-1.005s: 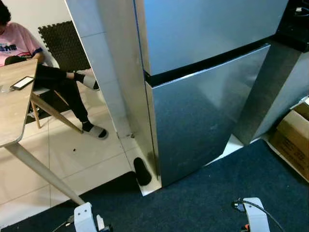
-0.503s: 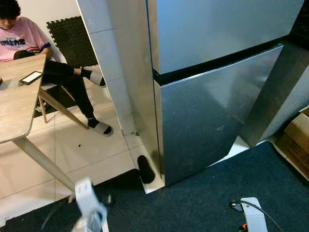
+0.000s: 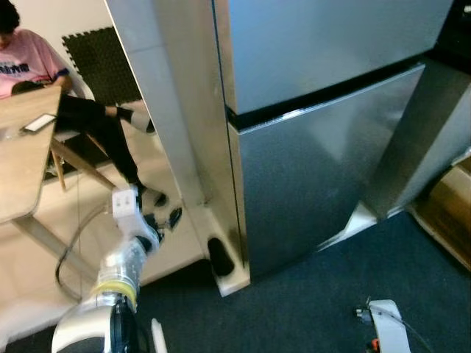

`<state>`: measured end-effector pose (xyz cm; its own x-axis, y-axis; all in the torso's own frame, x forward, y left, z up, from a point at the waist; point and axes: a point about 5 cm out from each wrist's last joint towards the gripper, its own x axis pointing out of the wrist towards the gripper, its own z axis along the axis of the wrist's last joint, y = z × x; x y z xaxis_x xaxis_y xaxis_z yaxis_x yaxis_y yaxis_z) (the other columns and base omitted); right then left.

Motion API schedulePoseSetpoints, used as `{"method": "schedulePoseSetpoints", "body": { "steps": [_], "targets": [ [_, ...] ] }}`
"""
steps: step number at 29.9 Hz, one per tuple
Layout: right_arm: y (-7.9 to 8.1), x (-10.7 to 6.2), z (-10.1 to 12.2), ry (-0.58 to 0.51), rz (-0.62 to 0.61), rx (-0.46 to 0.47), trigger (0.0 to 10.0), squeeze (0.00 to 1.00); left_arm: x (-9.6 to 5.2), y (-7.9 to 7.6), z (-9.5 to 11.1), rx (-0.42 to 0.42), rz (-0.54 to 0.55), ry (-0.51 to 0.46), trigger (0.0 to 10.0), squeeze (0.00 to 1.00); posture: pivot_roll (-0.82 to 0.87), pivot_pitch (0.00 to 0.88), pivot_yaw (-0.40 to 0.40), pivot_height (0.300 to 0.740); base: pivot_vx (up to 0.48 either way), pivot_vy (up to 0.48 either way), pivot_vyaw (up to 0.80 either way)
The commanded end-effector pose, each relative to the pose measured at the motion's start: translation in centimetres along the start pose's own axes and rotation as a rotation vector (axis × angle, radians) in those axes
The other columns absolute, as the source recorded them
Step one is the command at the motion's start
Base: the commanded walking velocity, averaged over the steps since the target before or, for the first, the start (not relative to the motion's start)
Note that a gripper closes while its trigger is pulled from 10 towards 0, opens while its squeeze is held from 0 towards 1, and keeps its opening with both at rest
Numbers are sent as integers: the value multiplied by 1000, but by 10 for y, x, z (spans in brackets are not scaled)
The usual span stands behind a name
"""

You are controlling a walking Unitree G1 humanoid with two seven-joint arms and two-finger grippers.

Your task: Restocking fridge

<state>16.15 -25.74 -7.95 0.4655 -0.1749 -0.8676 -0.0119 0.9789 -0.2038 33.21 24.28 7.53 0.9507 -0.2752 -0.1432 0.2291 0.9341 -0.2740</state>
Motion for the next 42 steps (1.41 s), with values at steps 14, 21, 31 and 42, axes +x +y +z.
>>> {"method": "schedulePoseSetpoints", "body": {
  "steps": [14,21,31,42],
  "targets": [
    [-23,-3,11,-90,-39,4,10000,0,32,-42,82,196,-427,-125,10000,1000,-79,269,84,740,0,0,0],
    [-30,-5,26,-164,-52,-11,10000,0,50,-85,124,252,-652,-201,10000,0,-116,325,92,740,0,0,0],
    [-41,-7,33,-207,-84,-14,10000,0,60,-114,152,231,-741,-288,10000,0,-155,355,92,740,0,0,0],
    [-57,-11,34,-227,-126,-3,10000,0,70,-129,159,274,-667,-298,10000,0,-183,367,86,740,0,0,0]
  ]
}}
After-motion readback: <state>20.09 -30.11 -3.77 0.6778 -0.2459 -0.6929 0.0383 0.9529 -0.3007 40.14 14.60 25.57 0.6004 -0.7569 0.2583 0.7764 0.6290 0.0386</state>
